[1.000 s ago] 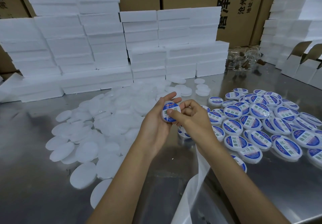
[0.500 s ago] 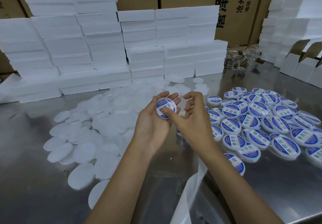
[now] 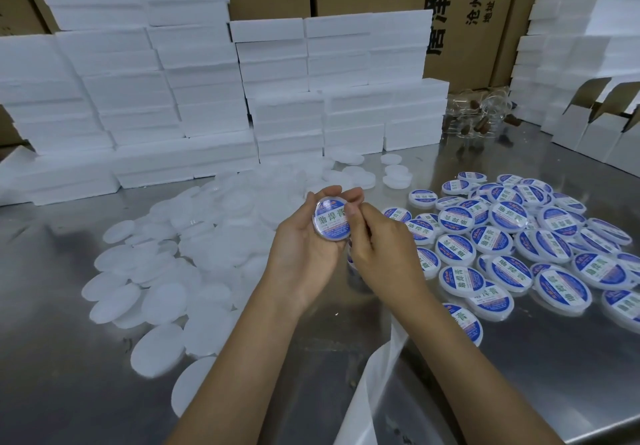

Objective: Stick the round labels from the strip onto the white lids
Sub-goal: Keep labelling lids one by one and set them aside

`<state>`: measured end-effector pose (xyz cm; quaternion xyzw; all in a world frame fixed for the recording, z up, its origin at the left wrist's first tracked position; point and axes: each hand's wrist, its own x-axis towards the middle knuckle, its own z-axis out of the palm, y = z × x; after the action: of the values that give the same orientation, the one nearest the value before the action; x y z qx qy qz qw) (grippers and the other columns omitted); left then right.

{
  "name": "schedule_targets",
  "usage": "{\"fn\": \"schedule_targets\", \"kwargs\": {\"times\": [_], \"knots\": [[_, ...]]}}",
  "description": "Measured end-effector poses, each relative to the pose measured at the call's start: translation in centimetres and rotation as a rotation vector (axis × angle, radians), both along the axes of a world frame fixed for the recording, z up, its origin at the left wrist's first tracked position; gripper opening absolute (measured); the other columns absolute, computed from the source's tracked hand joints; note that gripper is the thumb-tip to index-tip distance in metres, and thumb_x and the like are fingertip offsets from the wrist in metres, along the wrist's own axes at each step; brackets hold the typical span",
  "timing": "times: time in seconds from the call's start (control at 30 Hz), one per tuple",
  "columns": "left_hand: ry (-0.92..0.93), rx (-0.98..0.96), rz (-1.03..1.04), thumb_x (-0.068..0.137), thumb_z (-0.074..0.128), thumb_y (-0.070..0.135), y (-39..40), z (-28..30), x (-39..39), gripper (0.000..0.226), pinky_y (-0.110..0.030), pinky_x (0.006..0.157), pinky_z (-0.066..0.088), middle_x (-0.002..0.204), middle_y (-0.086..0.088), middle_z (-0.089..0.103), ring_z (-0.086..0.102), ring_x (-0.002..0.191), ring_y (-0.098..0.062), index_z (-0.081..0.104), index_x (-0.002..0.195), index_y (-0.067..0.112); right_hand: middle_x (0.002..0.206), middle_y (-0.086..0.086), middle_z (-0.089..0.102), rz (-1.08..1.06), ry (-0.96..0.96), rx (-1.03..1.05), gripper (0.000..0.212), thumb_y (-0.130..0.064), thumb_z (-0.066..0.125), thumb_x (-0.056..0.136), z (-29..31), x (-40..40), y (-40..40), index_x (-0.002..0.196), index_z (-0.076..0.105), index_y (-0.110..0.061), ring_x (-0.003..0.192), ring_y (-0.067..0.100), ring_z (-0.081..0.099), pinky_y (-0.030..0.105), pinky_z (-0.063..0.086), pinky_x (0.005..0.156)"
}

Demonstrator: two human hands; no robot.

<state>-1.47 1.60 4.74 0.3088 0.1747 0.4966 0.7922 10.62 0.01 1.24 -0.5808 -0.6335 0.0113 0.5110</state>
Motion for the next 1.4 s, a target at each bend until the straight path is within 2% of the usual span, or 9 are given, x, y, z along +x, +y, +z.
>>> {"fn": "schedule_targets", "kwargs": {"times": [0.13, 0.23, 0.47, 0.67, 0.83, 0.97, 1.07, 1.23, 1.4], "knots": [[0.059, 0.056, 0.016, 0.108, 0.031, 0.041, -0.2, 0.1, 0.5, 0.044, -0.038, 0.088, 0.054, 0.124, -0.022, 0.064, 0.064, 0.103, -0.03, 0.06, 0.102, 0.007, 0.046, -0.012, 0.033, -0.188, -0.095, -0.039, 0.051, -0.076, 0.044, 0.086, 0.5, -0.8, -0.8, 0.062, 0.025, -0.036, 0.044, 0.002, 0.036, 0.027, 0.02, 0.046], [0.074, 0.088, -0.015, 0.106, 0.029, 0.051, -0.5, 0.1, 0.9, 0.055, -0.04, 0.096, 0.052, 0.127, -0.022, 0.064, 0.064, 0.109, -0.029, 0.063, 0.1, 0.008, 0.046, -0.011, 0.035, -0.285, -0.079, -0.042, 0.057, -0.088, 0.037, 0.076, 0.9, -0.9, -1.0, 0.058, 0.024, -0.036, 0.047, 0.007, 0.037, 0.023, 0.02, 0.047], [0.099, 0.084, -0.031, 0.107, 0.03, 0.045, -0.5, 0.0, 0.9, 0.055, -0.029, 0.086, 0.06, 0.123, -0.02, 0.069, 0.071, 0.104, -0.023, 0.064, 0.113, 0.003, 0.061, 0.002, 0.063, -0.217, -0.006, -0.007, 0.062, -0.058, 0.032, 0.099, 0.3, 0.1, -0.4, 0.07, 0.064, -0.014, 0.057, 0.02, 0.057, 0.034, 0.04, 0.052], [0.044, 0.015, -0.008, 0.108, 0.032, 0.031, -0.2, 0.0, 0.7, 0.039, -0.038, 0.088, 0.057, 0.12, -0.019, 0.071, 0.071, 0.107, -0.026, 0.06, 0.115, 0.005, 0.051, -0.006, 0.049, -0.179, -0.025, -0.089, 0.062, -0.084, 0.033, 0.082, 0.3, -0.2, -0.8, 0.059, 0.037, -0.027, 0.052, 0.006, 0.05, 0.027, 0.027, 0.049], [0.068, -0.009, 0.01, 0.108, 0.034, 0.028, -0.1, -0.2, 0.7, 0.037, -0.036, 0.098, 0.053, 0.127, -0.017, 0.069, 0.066, 0.121, -0.027, 0.057, 0.127, 0.006, 0.05, -0.005, 0.047, -0.029, 0.12, -0.126, 0.055, -0.061, 0.048, 0.095, 0.1, 0.8, -0.3, 0.058, 0.039, -0.021, 0.052, 0.01, 0.046, 0.031, 0.033, 0.05], [0.149, -0.023, 0.029, 0.103, 0.046, 0.028, -0.1, -0.3, 1.0, 0.04, -0.039, 0.104, 0.049, 0.132, -0.013, 0.067, 0.064, 0.122, -0.027, 0.054, 0.137, 0.009, 0.054, 0.002, 0.052, 0.089, 0.45, -0.118, 0.05, -0.047, 0.057, 0.097, 0.5, 3.0, -0.1, 0.066, 0.054, -0.007, 0.056, 0.011, 0.047, 0.035, 0.042, 0.057], [0.229, -0.024, 0.06, 0.105, 0.045, 0.027, 0.1, -0.5, 0.7, 0.038, -0.042, 0.112, 0.043, 0.136, -0.011, 0.064, 0.058, 0.131, -0.027, 0.055, 0.14, 0.012, 0.053, -0.006, 0.05, -0.126, 0.569, -0.097, 0.053, -0.047, 0.053, 0.099, 0.9, 6.6, 0.1, 0.07, 0.058, -0.003, 0.053, 0.009, 0.043, 0.031, 0.04, 0.056], [0.257, -0.054, 0.12, 0.106, 0.046, 0.02, 0.4, -0.8, 0.5, 0.037, -0.041, 0.104, 0.05, 0.133, -0.016, 0.066, 0.061, 0.126, -0.03, 0.056, 0.139, 0.007, 0.068, 0.002, 0.063, -0.335, 0.926, -0.192, 0.036, -0.034, 0.049, 0.104, 0.2, 11.2, 0.4, 0.081, 0.066, -0.011, 0.048, 0.011, 0.048, 0.028, 0.043, 0.05], [0.24, -0.092, 0.213, 0.104, 0.044, 0.017, 0.7, -1.4, -0.2, 0.032, -0.038, 0.095, 0.055, 0.122, -0.019, 0.07, 0.068, 0.115, -0.031, 0.061, 0.127, 0.003, 0.064, 0.0, 0.066, -0.426, 0.941, -0.206, 0.035, -0.032, 0.051, 0.103, -0.2, 11.9, 0.2, 0.077, 0.067, -0.015, 0.046, 0.013, 0.049, 0.029, 0.046, 0.049]]}}
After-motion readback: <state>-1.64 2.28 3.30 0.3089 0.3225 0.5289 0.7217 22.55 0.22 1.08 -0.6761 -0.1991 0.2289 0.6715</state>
